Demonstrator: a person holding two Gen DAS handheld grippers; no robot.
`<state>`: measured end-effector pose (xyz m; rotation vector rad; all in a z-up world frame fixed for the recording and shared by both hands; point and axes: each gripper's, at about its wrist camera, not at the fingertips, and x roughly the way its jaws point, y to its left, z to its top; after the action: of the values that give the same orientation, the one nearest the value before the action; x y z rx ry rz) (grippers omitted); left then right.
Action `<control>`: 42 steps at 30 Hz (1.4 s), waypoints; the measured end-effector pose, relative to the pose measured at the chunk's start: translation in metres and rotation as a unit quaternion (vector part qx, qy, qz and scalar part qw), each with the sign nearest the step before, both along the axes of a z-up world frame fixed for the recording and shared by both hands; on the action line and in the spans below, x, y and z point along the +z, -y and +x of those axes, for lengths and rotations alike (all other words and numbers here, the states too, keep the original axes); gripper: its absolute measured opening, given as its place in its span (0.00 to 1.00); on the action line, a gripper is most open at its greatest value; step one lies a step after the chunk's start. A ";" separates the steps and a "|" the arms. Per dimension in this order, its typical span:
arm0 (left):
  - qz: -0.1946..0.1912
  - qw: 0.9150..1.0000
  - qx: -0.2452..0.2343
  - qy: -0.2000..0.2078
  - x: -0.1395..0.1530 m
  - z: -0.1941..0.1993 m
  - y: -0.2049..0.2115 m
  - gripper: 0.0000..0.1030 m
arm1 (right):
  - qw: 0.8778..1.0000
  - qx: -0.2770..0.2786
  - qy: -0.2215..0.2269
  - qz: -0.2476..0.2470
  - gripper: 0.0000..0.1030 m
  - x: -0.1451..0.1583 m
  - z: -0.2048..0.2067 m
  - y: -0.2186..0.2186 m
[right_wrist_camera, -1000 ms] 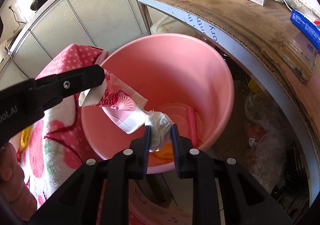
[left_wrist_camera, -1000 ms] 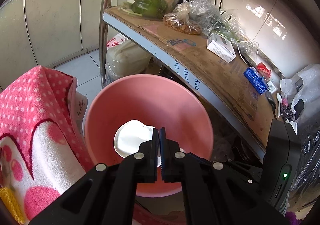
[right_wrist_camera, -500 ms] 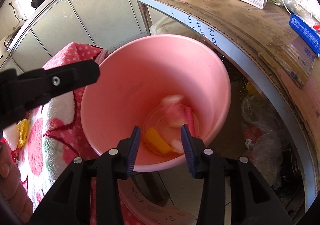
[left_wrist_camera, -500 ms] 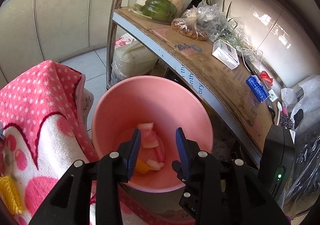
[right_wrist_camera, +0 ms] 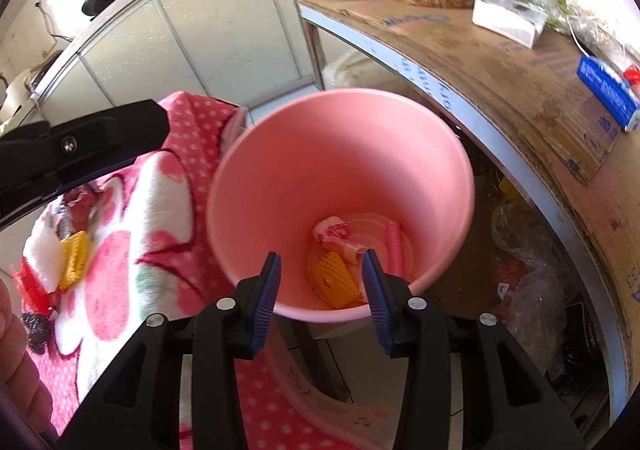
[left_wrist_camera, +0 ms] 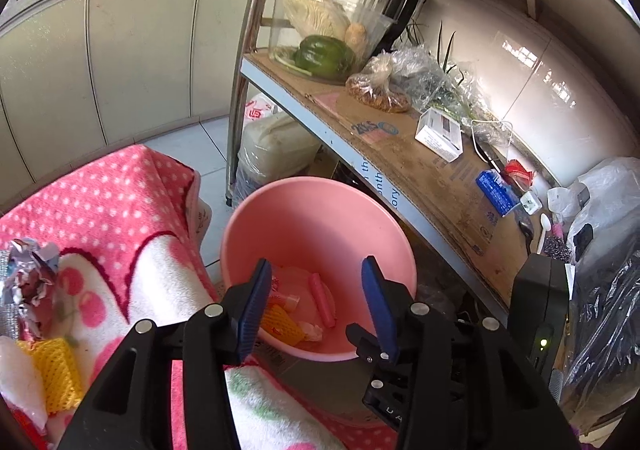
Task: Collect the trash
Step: 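Open both tools to drop the plate and wrapper into the bucket, then grasp the steel wool with the left tool while the right grasps the white plastic bag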
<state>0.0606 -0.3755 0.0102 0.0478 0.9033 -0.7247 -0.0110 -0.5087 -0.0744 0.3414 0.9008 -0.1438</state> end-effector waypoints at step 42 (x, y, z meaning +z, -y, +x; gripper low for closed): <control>0.018 0.984 0.167 0.052 0.032 -0.066 -0.302 0.53 | 0.980 0.193 0.020 0.042 0.42 0.026 -0.001 -0.158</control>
<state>-0.0055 -0.0736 0.0423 -0.0332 0.7995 -0.3884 -0.0123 -0.3502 -0.0479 0.2418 0.9195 0.2592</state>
